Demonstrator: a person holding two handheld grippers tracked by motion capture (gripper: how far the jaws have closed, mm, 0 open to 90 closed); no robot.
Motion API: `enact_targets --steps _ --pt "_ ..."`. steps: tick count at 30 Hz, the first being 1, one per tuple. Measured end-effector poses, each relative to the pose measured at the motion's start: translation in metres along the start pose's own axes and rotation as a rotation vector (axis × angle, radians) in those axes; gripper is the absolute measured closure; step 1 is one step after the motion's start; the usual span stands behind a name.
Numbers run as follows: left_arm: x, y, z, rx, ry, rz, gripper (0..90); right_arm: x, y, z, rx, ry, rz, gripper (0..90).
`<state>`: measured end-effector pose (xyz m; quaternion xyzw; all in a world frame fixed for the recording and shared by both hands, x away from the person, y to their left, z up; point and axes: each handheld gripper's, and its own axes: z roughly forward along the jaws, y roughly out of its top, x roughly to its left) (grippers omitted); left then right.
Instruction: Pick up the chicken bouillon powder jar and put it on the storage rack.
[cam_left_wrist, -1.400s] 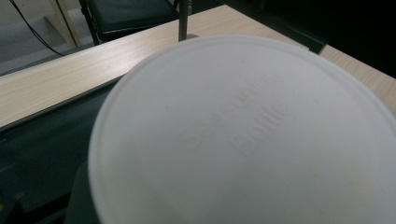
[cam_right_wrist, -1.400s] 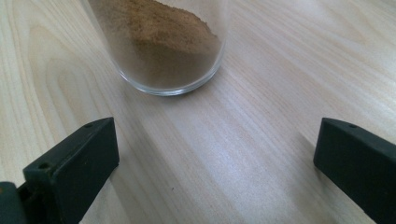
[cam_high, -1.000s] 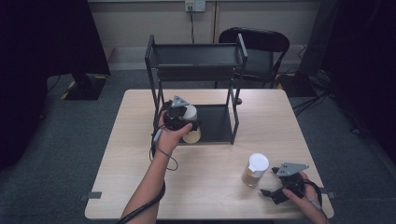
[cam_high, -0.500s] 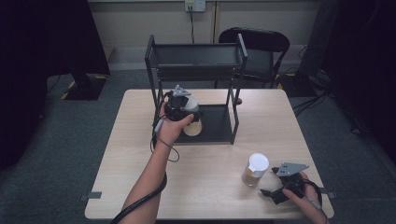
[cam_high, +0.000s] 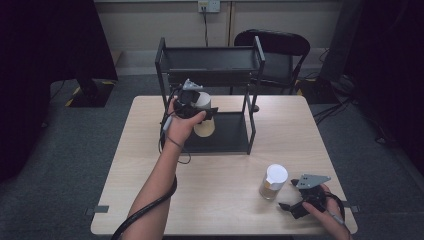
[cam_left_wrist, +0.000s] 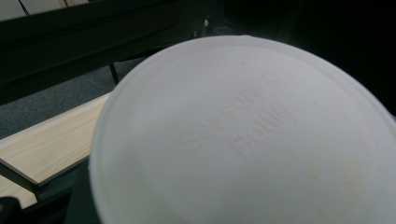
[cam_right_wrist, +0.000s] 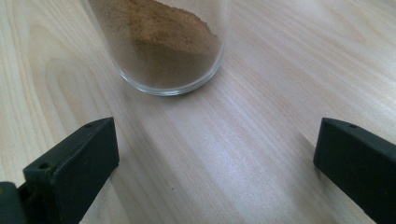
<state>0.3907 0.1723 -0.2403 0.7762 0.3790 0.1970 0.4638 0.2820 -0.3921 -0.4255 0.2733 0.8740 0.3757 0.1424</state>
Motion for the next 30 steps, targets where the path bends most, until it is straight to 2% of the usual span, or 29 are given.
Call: enact_targets --steps 15,30 --pt "0.0 0.021 -0.014 -0.014 0.025 0.008 35.8 0.0 0.0 0.0 0.0 0.0 0.0 0.0" --pt "0.001 0.044 -0.028 -0.024 0.043 -0.008 35.8 0.0 0.0 0.0 0.001 0.0 0.0 0.0"
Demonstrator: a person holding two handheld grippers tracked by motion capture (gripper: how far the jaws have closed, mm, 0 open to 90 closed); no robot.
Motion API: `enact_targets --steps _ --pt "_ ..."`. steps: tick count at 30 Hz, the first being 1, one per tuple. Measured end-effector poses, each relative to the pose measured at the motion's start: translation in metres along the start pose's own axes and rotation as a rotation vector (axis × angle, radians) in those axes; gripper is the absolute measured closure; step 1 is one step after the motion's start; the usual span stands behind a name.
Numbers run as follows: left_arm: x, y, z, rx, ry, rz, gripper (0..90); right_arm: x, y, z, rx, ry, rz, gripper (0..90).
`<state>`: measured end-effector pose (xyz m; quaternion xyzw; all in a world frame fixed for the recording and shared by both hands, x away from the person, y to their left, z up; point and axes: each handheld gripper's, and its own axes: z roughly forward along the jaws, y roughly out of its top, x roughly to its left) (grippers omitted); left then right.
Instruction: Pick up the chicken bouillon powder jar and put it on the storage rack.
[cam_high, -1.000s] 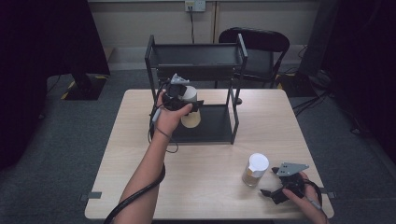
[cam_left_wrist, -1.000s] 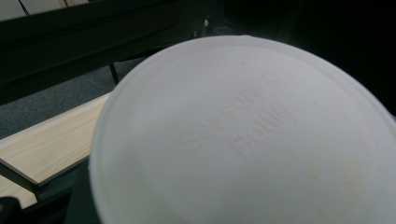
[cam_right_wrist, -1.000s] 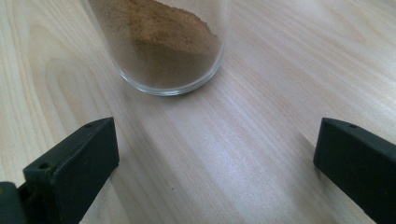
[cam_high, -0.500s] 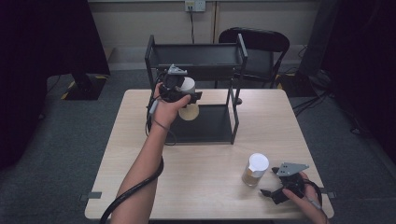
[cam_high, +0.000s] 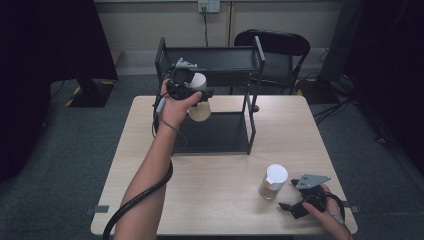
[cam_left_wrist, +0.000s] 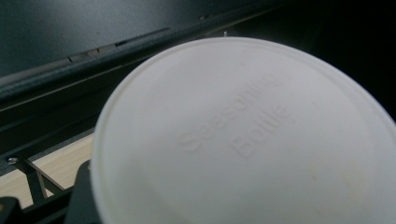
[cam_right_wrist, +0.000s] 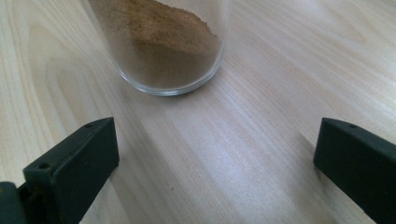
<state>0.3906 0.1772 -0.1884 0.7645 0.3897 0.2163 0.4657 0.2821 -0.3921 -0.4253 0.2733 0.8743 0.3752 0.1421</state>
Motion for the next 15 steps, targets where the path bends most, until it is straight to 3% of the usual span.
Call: enact_targets --steps 15 --pt "-0.001 0.026 -0.014 0.004 0.0 0.01 35.8 0.0 0.0 0.0 0.0 0.0 0.0 0.0"
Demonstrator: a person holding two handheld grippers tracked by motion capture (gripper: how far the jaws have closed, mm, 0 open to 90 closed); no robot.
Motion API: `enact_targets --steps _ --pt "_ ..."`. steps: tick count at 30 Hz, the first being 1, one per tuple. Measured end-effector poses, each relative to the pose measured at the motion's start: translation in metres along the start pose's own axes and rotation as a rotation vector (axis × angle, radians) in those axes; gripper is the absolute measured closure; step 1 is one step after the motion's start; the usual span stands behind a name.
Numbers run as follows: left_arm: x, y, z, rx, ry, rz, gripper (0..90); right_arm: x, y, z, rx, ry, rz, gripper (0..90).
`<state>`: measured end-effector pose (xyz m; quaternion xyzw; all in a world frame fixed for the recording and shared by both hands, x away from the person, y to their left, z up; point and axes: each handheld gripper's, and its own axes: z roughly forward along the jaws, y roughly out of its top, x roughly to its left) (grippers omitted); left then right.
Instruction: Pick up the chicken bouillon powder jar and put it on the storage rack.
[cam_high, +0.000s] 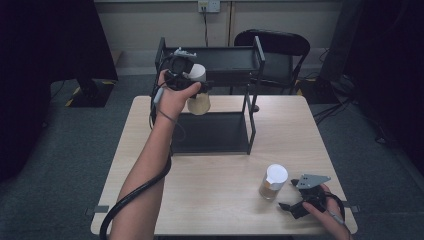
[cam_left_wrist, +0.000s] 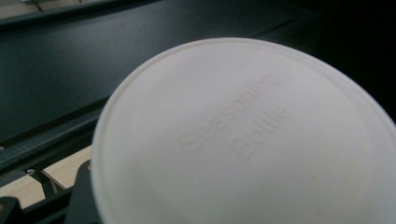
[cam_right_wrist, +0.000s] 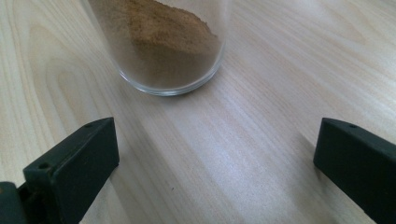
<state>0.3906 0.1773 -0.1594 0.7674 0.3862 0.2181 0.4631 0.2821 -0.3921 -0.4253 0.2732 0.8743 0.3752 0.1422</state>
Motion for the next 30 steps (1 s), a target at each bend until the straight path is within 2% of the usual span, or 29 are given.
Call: enact_targets --steps 21,30 --pt "-0.004 0.033 -0.021 -0.016 0.003 0.013 35.8 0.0 0.0 0.0 0.001 0.001 0.0 0.0" --pt "-0.004 0.047 -0.03 -0.027 0.021 0.014 35.8 0.0 0.0 0.0 0.001 0.001 0.0 0.0"
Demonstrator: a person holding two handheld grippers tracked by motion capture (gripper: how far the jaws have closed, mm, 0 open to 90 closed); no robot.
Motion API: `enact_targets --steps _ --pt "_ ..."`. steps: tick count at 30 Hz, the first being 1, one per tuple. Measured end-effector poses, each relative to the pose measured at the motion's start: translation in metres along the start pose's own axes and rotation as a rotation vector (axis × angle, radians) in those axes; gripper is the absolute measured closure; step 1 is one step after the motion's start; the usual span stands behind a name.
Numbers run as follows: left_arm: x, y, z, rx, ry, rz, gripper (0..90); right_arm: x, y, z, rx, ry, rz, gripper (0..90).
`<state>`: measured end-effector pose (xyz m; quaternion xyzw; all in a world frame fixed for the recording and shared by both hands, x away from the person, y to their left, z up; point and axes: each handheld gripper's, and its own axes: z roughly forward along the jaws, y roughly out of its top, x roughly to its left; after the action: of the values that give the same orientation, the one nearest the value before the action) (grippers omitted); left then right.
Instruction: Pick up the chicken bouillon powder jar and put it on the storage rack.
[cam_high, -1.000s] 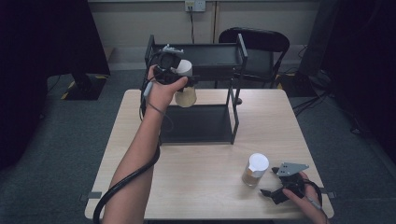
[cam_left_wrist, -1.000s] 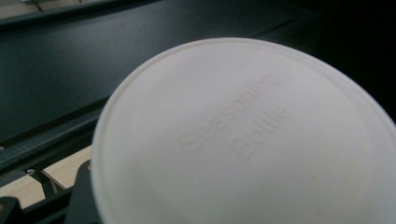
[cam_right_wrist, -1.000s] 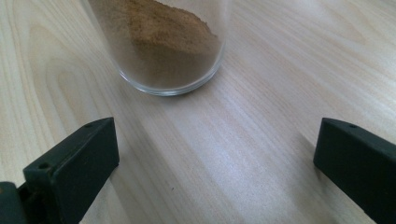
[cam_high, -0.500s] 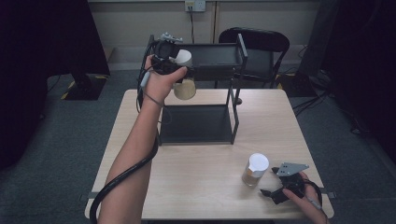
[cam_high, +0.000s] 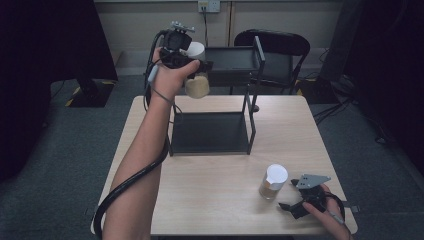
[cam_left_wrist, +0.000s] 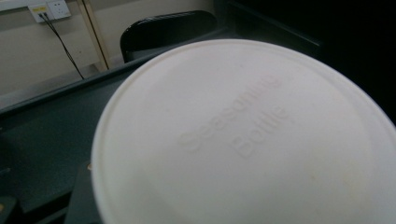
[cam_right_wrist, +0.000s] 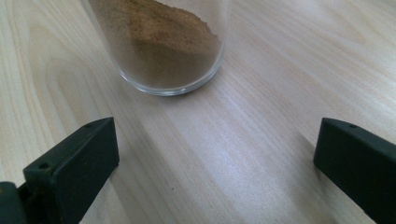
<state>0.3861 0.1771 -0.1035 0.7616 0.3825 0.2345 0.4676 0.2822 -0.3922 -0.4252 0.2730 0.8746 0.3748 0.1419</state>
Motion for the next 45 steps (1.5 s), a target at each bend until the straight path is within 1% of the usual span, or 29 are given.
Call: enact_targets --steps 5,7,8,11,14,15,20,25,28,29,30,31,33,37,39,42,43,45 --pt "0.0 0.008 -0.004 -0.005 0.004 0.001 35.8 0.0 0.0 0.0 0.0 0.0 0.0 0.0" --pt "0.001 0.015 -0.007 -0.008 0.008 0.001 35.8 0.0 0.0 0.0 0.0 0.0 0.0 0.0" --pt "0.001 0.015 -0.007 -0.008 0.008 0.001 35.8 0.0 0.0 0.0 0.0 0.0 0.0 0.0" --pt "0.002 0.022 -0.009 -0.011 0.012 -0.008 35.8 0.0 0.0 0.0 0.0 0.0 0.0 0.0" --pt "0.003 0.026 -0.009 -0.017 0.018 -0.013 35.8 0.0 0.0 0.0 0.0 0.0 0.0 0.0" --pt "0.003 0.03 -0.008 -0.012 0.024 -0.007 35.8 0.0 0.0 0.0 0.0 0.0 0.0 0.0" --pt "0.004 0.034 -0.006 -0.019 0.036 -0.008 35.8 0.0 0.0 0.0 -0.001 0.0 0.001 0.0" --pt "0.01 0.042 0.0 -0.013 0.046 -0.015 35.8 0.0 0.0 0.0 -0.001 -0.001 0.001 0.0" --pt "0.013 0.044 0.003 -0.013 0.051 -0.02 35.8 0.0 0.0 0.0 -0.001 -0.001 0.001 0.0" --pt "0.015 0.047 0.006 -0.009 0.059 -0.026 35.8 0.0 0.0 0.0 -0.001 0.0 0.001 0.0" --pt "0.015 0.047 0.006 -0.009 0.059 -0.026 35.8 0.0 0.0 0.0 -0.001 0.0 0.001 0.0" --pt "0.017 0.049 0.009 -0.007 0.063 -0.029 35.8 0.0 0.0 0.0 -0.001 0.0 0.001 0.0" --pt "0.018 0.049 0.011 -0.007 0.065 -0.028 35.8 0.0 0.0 0.0 -0.001 -0.001 0.001 0.0" --pt "0.021 0.052 0.02 -0.013 0.077 -0.039 35.8 0.0 0.0 0.0 -0.001 -0.001 0.001 0.0" --pt "0.022 0.053 0.022 -0.014 0.079 -0.036 35.8 0.0 0.0 0.0 -0.001 0.0 0.001 0.0" --pt "0.024 0.055 0.027 -0.012 0.078 -0.039 35.8 0.0 0.0 0.0 -0.001 0.0 0.002 0.0" --pt "0.025 0.056 0.031 -0.008 0.084 -0.037 35.8 0.0 0.0 0.0 0.0 0.0 0.002 0.0" --pt "0.025 0.056 0.032 -0.009 0.088 -0.04 35.8 0.0 0.0 0.0 0.0 0.0 0.002 0.0"
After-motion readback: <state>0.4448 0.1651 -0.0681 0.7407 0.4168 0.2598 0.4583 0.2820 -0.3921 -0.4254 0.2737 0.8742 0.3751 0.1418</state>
